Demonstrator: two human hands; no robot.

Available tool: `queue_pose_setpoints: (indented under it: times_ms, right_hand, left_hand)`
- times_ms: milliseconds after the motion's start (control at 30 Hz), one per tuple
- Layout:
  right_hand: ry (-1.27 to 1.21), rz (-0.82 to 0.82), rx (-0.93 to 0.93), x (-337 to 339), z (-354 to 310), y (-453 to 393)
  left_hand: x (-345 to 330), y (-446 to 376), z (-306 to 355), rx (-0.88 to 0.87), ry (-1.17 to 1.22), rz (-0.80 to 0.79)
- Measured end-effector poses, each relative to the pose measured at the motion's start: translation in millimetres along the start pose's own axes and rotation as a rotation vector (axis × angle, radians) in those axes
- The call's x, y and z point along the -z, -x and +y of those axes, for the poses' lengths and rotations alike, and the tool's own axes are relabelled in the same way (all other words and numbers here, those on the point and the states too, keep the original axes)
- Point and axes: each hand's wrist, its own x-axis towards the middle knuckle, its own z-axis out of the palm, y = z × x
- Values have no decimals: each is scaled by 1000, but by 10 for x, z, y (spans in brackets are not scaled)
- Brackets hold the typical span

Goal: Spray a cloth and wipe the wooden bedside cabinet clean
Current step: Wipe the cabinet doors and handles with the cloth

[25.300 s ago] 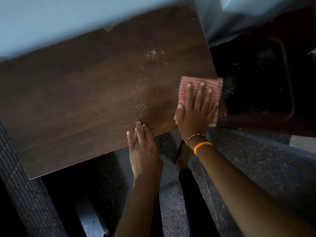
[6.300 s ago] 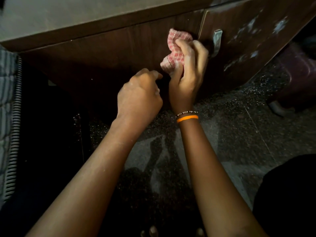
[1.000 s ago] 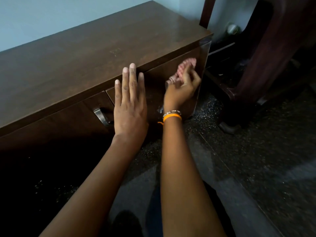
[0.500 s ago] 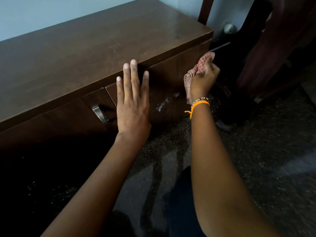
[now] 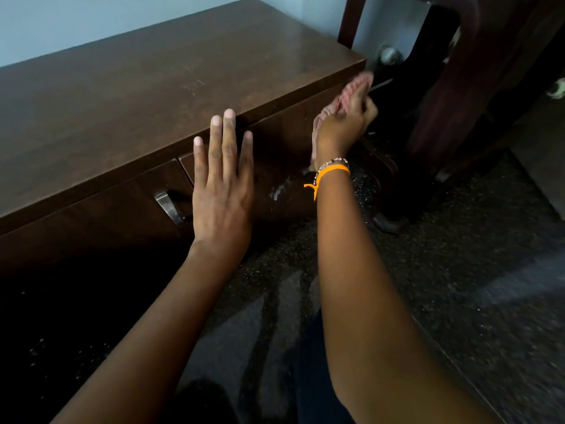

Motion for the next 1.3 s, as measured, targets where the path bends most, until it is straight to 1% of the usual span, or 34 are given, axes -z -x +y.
queue_pose_setpoints:
  times_ms: [33,67,100,133,167,233,267,333,400,500,633,733,800,967,1033,1133,1300]
  right_hand:
    - [-40,-30,-160,44,28,40]
    - [-92,-98,-255,76,81,83]
    - [-102,-133,-308,93,112,148]
    - [-58,-143,-294,125,97,241]
    - [-61,-139,-263,121,81,327]
    - [-283,-152,-245,120,44,541]
    - [-343,-156,-223,114,25,663]
    - [-340,-158,-104,115,-11,972]
    - [-348,-229,48,112,1,1262]
    - [-343,-323,197,116,61,1471]
    - [-185,-397,347,105,172,1553]
    - [-118,-425,356,98,254,1626]
    - [-80,-437,351,82,314,1636]
    - [44,-527,507,157,440,1573]
    - [15,-520,505,168,393,1534]
    - [-87,-485,436,132,309,1503]
    - [35,-574,538,186,432,1478]
  left_hand:
    - [22,27,-38,-10,26,-21]
    - [35,74,-79,-31,32,-55]
    - [31,131,-119,-60,35,-83]
    - [23,199,-158,-88,42,-100]
    - [10,268,-202,-112,50,-106]
    - [-35,416,-307,-135,49,-99]
    - [-47,478,-350,-124,49,-92]
    - [-30,571,-404,-78,54,-104]
    - [-30,628,-410,-43,68,-136]
    - [-65,700,-365,25,97,-193]
    - [-79,765,-286,138,178,-257]
    - [-112,789,-314,145,179,-276]
    - [-118,805,-344,154,213,-320]
    - [-100,794,-361,152,236,-380]
    - [-109,793,-371,159,243,-392]
    - [-125,789,-395,163,236,-377]
    - [-144,801,-366,135,237,-392]
